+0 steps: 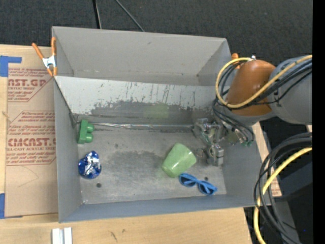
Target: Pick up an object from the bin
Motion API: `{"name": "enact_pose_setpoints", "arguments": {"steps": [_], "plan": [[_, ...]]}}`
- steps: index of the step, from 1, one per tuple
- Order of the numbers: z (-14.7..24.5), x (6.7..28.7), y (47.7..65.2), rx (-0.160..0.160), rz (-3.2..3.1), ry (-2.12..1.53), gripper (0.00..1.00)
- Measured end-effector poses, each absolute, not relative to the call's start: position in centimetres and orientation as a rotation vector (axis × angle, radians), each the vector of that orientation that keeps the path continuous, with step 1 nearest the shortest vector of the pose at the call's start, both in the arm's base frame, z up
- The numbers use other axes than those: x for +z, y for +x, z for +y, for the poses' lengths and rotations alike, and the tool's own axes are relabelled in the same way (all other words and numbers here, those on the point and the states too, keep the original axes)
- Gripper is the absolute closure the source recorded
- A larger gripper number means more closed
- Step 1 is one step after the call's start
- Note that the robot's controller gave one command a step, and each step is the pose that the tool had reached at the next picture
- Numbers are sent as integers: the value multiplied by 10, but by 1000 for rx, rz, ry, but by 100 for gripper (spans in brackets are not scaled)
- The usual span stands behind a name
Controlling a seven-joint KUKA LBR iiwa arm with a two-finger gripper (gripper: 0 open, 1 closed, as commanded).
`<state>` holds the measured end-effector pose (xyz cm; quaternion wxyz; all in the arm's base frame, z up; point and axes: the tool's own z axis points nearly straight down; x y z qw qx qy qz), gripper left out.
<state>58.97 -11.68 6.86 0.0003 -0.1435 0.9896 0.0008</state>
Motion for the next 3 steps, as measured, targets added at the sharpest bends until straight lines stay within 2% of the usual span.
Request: {"name": "enact_pose_setpoints", "arguments": {"steps": [1, 2, 3], "plan": [[-18, 70, 562, 5, 3018, -869, 0], [-21, 69, 562, 1, 3019, -864, 100], [-43, 218, 560, -6, 3038, -759, 100]]}}
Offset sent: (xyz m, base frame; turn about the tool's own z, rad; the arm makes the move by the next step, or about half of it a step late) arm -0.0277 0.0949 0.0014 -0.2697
